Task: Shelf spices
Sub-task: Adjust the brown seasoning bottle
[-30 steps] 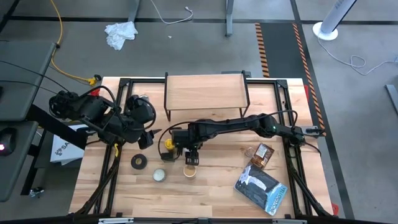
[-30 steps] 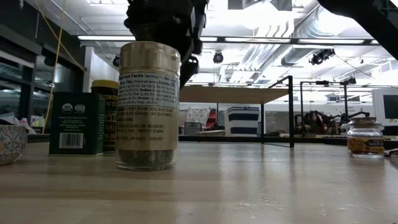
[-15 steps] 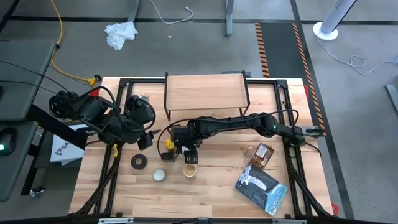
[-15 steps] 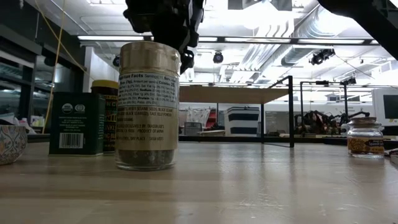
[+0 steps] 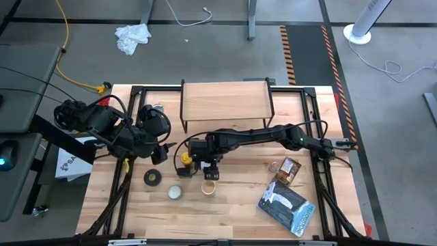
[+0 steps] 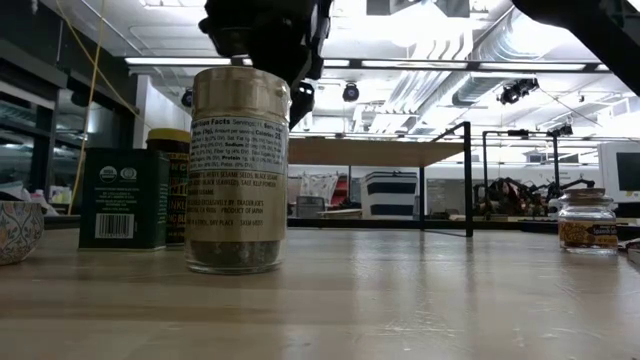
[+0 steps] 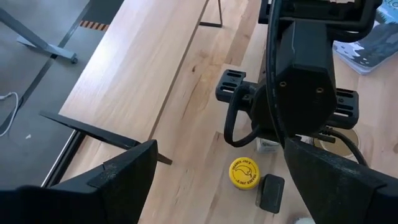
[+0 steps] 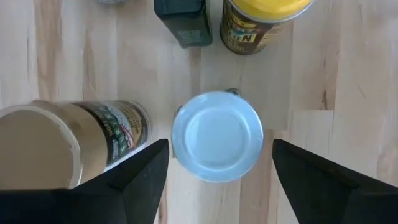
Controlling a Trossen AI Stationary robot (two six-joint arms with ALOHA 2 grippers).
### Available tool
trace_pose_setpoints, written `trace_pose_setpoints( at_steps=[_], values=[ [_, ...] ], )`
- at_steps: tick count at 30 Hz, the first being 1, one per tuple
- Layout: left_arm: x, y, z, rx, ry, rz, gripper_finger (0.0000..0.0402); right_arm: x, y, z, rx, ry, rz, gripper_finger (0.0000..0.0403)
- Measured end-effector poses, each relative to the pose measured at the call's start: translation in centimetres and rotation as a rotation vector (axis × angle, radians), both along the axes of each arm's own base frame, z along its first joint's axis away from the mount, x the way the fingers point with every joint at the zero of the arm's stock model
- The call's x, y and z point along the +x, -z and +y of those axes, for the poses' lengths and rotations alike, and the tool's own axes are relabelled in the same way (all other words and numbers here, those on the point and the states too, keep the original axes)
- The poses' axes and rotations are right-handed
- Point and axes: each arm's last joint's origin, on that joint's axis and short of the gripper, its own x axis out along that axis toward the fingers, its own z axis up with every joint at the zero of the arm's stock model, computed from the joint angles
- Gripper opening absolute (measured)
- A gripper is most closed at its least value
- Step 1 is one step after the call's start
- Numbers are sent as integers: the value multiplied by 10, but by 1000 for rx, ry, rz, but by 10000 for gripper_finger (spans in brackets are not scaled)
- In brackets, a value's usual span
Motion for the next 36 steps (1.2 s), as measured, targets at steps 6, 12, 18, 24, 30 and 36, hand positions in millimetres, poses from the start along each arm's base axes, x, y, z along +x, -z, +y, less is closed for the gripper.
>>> trace_pose_setpoints(
  at_steps=[6, 12, 18, 24, 30, 36],
  values=[
    [0, 0, 0, 5, -2, 0, 344, -11, -14, -9, -42, 0, 37, 282],
    [-1, 1, 1, 10, -4, 12, 344, -23, -18, -16, -59, 23, 134, 282],
    [-1, 1, 1, 12, -3, 12, 344, -42, -17, -11, -68, 38, 324, 282],
    [-1, 0, 1, 16, -6, 9, 344, -59, -21, 15, -75, 57, 340, 275],
    [-1, 0, 1, 42, 14, 19, 344, -112, -1, 35, -46, 133, 428, 199],
    [-1, 0, 3, 56, -6, 9, 344, -193, 0, 50, 125, 431, 432, 38]
  ],
)
